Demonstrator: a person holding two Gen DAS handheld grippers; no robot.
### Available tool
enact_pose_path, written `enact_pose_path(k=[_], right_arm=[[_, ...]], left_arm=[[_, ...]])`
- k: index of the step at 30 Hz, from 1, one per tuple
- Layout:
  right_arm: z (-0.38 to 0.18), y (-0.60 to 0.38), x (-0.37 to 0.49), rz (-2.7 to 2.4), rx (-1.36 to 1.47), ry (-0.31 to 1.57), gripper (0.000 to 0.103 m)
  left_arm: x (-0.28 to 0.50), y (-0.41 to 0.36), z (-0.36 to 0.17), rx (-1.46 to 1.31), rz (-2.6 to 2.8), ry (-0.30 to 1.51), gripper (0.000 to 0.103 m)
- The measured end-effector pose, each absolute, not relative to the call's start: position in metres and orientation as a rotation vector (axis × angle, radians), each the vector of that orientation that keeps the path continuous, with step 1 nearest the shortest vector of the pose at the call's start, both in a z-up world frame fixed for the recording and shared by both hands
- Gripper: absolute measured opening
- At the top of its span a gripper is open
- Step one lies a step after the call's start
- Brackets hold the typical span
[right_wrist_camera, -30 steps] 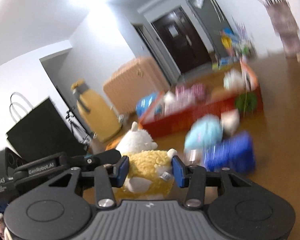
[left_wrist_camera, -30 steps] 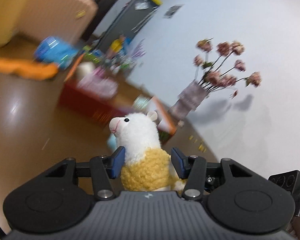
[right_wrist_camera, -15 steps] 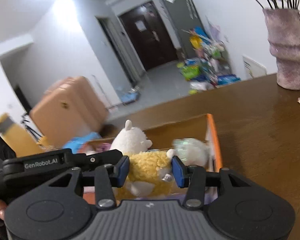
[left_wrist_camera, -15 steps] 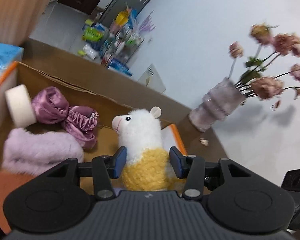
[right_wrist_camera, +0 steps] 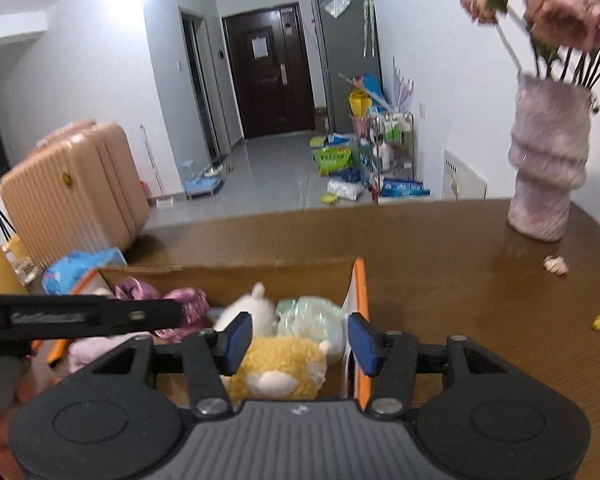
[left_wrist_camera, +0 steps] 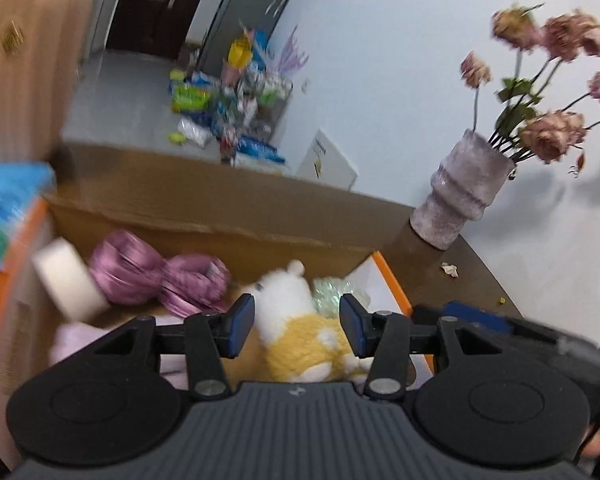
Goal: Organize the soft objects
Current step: 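Lower the alpaca into the box and open both tools, then move both tools back toward the blue milk carton and blue plush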
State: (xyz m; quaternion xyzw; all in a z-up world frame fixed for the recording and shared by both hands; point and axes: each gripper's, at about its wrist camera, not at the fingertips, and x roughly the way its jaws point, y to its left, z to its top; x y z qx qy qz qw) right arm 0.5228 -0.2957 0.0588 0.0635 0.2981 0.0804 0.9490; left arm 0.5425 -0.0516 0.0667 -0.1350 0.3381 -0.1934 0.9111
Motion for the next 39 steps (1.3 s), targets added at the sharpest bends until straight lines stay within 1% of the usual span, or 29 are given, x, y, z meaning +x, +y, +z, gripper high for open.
enact_pose_path(k=[2, 3, 4, 6, 8, 9, 10, 11, 13, 16, 21, 25, 27, 32, 34, 39], right_arm=[[0.077, -0.302, 0.508, 0.151, 0.114, 0.572, 0.057], [0.085, -0.305, 0.501, 0.150, 0.107, 0.562, 0.057], [0.093, -0.306, 0.492, 0.151, 0.100, 0.553, 0.059], [0.111, -0.310, 0.471, 0.166, 0.073, 0.539, 0.066], [0.125, -0.313, 0.451, 0.173, 0.031, 0.525, 0.079], [0.131, -0.312, 0.439, 0.172, 0.007, 0.512, 0.079], [0.136, -0.312, 0.428, 0.167, -0.004, 0.491, 0.081], [0.140, -0.310, 0.415, 0.166, -0.015, 0.461, 0.084], [0.144, -0.305, 0.394, 0.183, -0.033, 0.391, 0.087], [0.149, -0.296, 0.370, 0.178, -0.060, 0.330, 0.088], [0.159, -0.291, 0.342, 0.198, -0.035, 0.300, 0.088], [0.158, -0.292, 0.317, 0.201, -0.015, 0.284, 0.088], [0.150, -0.293, 0.300, 0.207, -0.004, 0.279, 0.088], [0.120, -0.296, 0.245, 0.222, 0.028, 0.287, 0.088], [0.108, -0.294, 0.222, 0.234, 0.020, 0.285, 0.089], [0.084, -0.290, 0.173, 0.273, 0.032, 0.315, 0.090]], left_arm=[[0.524, -0.037, 0.084, -0.242, -0.361, 0.660, 0.055], [0.511, -0.027, 0.093, -0.216, -0.331, 0.636, 0.062], [0.498, -0.018, 0.100, -0.193, -0.310, 0.615, 0.066], [0.473, -0.004, 0.111, -0.138, -0.264, 0.577, 0.070], [0.446, 0.008, 0.119, -0.074, -0.219, 0.538, 0.078], [0.428, 0.013, 0.122, -0.031, -0.192, 0.504, 0.085], [0.414, 0.017, 0.125, 0.010, -0.162, 0.470, 0.089], [0.403, 0.017, 0.126, 0.041, -0.134, 0.442, 0.090], [0.378, 0.018, 0.129, 0.088, -0.103, 0.391, 0.097], [0.354, 0.021, 0.137, 0.068, -0.115, 0.376, 0.098], [0.319, 0.024, 0.150, 0.048, -0.116, 0.330, 0.099], [0.287, 0.028, 0.149, 0.045, -0.110, 0.324, 0.099], [0.268, 0.027, 0.142, 0.051, -0.137, 0.325, 0.099], [0.213, 0.026, 0.124, -0.032, -0.221, 0.345, 0.099], [0.188, 0.020, 0.117, -0.026, -0.240, 0.318, 0.102], [0.137, 0.011, 0.097, -0.028, -0.264, 0.275, 0.103]])
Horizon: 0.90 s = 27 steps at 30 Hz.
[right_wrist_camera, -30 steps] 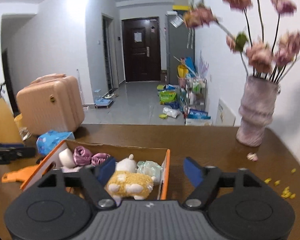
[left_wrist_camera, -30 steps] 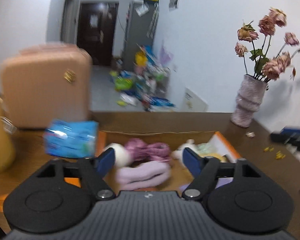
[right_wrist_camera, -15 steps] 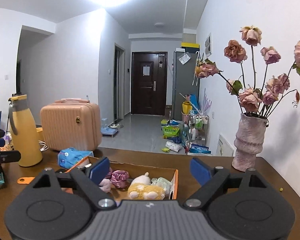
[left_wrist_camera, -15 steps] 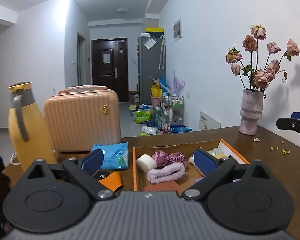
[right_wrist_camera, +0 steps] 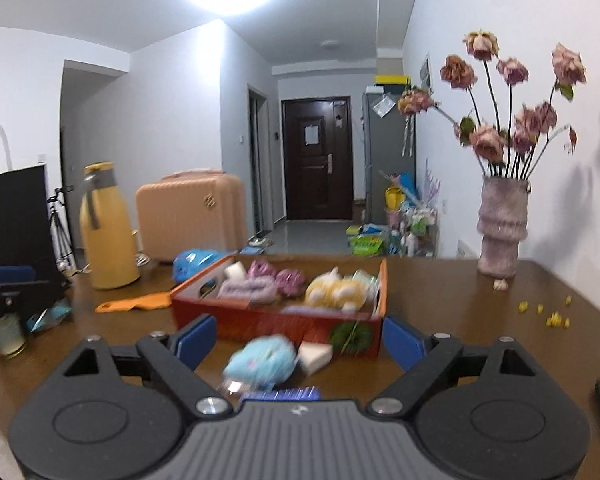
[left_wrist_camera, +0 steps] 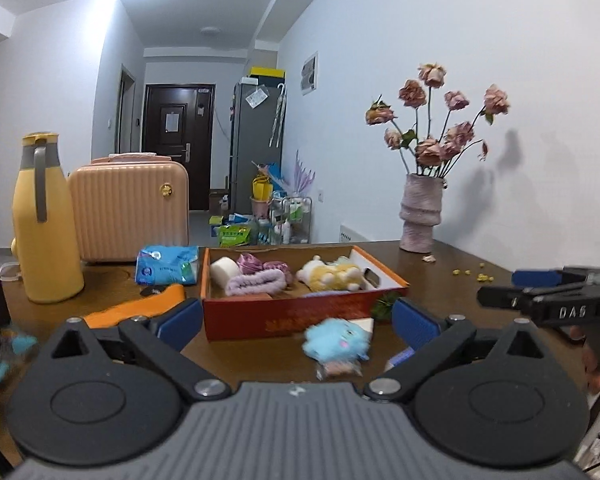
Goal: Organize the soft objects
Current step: 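Move both tools back toward the blue milk carton and blue plush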
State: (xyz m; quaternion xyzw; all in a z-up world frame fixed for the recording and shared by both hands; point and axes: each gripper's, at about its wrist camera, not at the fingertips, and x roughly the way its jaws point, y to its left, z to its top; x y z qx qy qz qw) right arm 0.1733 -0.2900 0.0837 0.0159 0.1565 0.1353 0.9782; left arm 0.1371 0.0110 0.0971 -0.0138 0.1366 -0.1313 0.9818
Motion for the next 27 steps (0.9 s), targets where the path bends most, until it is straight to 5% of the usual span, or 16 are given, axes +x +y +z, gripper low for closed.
enact_pose_path(k=[18, 23, 27], right_arm=[[0.038, -0.293, 0.128, 0.268, 0.096, 0.356, 0.089], [0.033, -0.280, 0.157, 0.383, 0.102, 0.415, 0.060], [0.018, -0.255, 0.186, 0.513, 0.106, 0.478, 0.055]], left_arm=[[0.135, 0.021, 0.035, -0.052, -0.194, 0.409, 0.103], [0.166, 0.015, 0.023, -0.056, -0.192, 0.461, 0.103], [0.194, 0.010, 0.014, -0.063, -0.190, 0.507, 0.103]])
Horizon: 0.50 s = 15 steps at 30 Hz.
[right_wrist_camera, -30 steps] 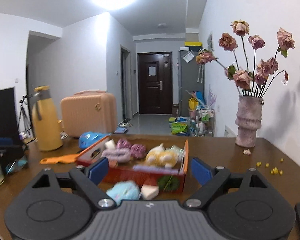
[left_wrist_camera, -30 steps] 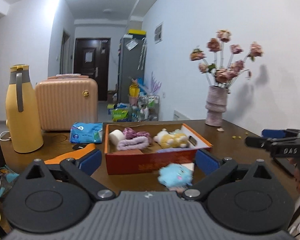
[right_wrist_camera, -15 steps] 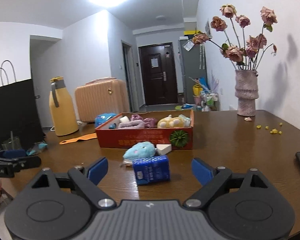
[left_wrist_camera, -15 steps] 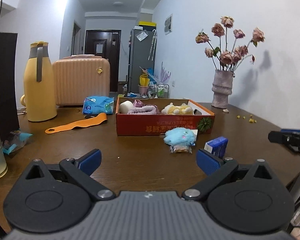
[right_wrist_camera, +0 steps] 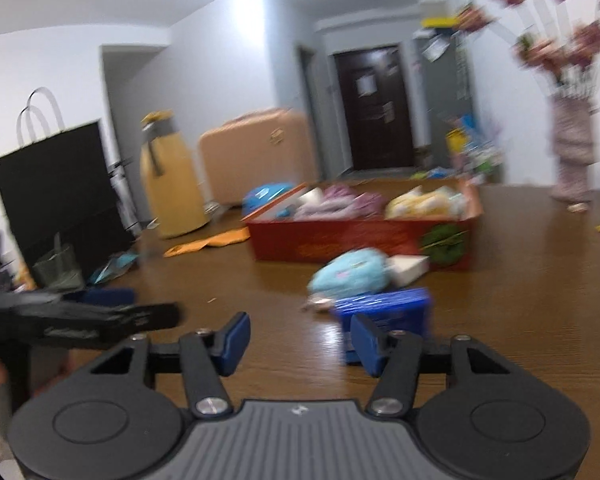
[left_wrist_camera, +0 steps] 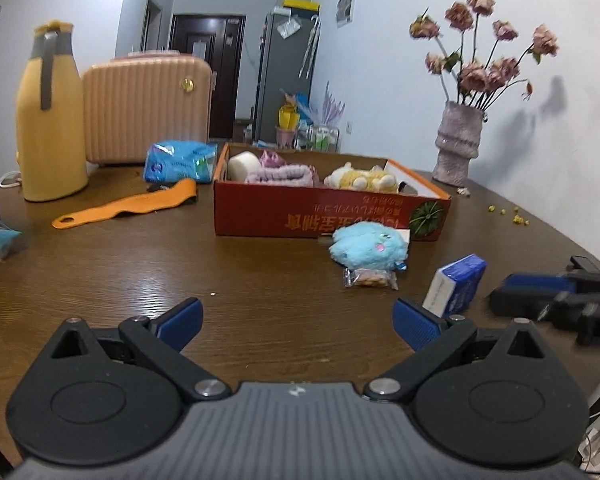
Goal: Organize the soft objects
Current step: 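Move both tools back toward the blue milk carton and blue plush, then grasp the blue milk carton with the right tool while the left tool grips it too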
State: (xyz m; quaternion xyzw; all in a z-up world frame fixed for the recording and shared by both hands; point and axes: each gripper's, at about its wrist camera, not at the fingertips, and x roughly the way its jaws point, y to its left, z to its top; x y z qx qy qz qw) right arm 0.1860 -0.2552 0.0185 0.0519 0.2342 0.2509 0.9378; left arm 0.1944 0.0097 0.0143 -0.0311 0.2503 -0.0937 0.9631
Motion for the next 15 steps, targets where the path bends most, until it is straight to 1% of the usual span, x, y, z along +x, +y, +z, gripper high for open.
enact_pose_path(k=[5, 12, 14, 15], right_arm=[[-0.009, -0.235, 0.234, 0.502, 0.146, 0.568, 0.055], [-0.006, -0.274, 0.268, 0.278, 0.227, 0.489, 0.057], [-0.005, -0.285, 0.277, 0.247, 0.236, 0.477, 0.057], [-0.004, -0.289, 0.280, 0.248, 0.235, 0.476, 0.057]], left_arm=[[0.227, -0.004, 0.004, -0.042, -0.203, 0.549, 0.103], [0.271, -0.036, -0.008, -0.027, -0.276, 0.583, 0.103], [0.283, -0.048, -0.011, -0.023, -0.284, 0.595, 0.100], [0.288, -0.051, -0.011, -0.035, -0.296, 0.606, 0.095]])
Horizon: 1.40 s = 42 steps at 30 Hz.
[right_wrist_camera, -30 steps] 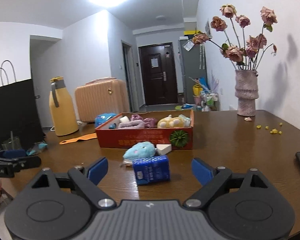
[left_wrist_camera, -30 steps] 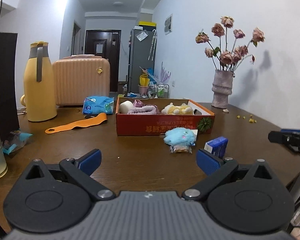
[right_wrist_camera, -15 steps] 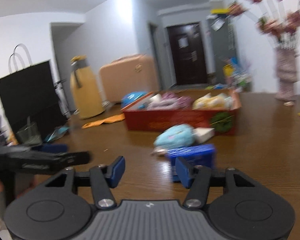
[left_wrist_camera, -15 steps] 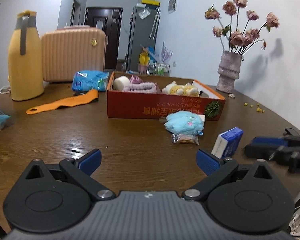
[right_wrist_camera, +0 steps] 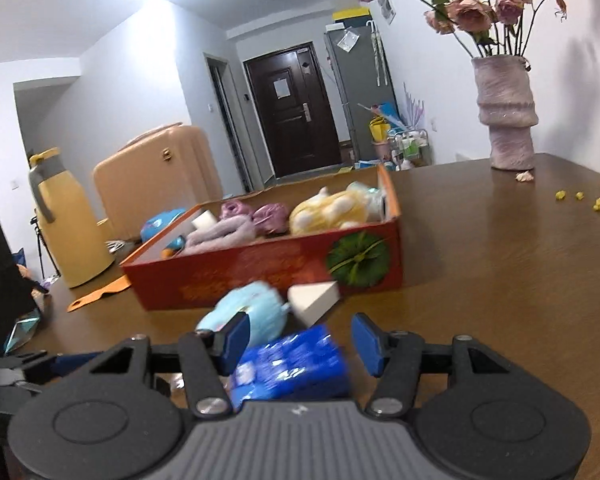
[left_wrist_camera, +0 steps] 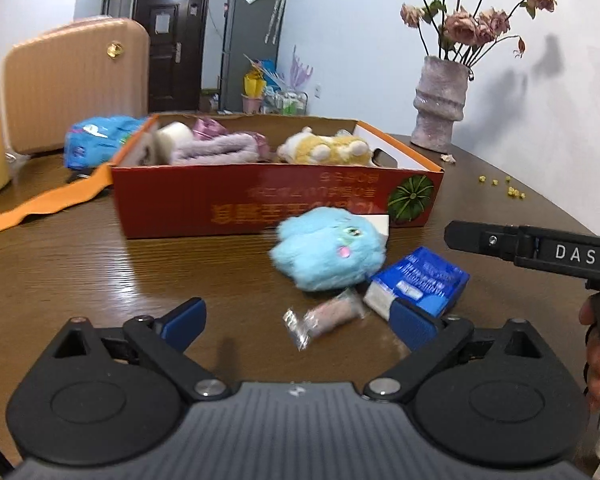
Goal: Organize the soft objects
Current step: 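Grasp the blue milk carton with the right tool while the left tool grips it too, then carry the blue milk carton into the cardboard box with both tools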
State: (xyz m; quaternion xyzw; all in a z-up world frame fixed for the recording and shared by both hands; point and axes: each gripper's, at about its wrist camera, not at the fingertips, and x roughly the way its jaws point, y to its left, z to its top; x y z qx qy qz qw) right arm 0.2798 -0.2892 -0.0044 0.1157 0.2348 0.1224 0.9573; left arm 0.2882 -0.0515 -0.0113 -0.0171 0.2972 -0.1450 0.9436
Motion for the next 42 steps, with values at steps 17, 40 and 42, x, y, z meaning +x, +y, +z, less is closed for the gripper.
enact_pose_path(k=[17, 40, 42], right_arm=[[-0.031, -0.302, 0.293, 0.390, 0.323, 0.641, 0.028], [0.058, -0.287, 0.297, 0.474, 0.348, 0.454, 0.026], [0.069, -0.277, 0.335, 0.481, 0.349, 0.467, 0.026]], left_arm=[[0.290, -0.078, -0.019, -0.289, -0.501, 0.792, 0.036], [0.308, -0.039, 0.070, -0.268, -0.475, 0.550, 0.033], [0.339, -0.031, 0.077, -0.266, -0.461, 0.555, 0.033]])
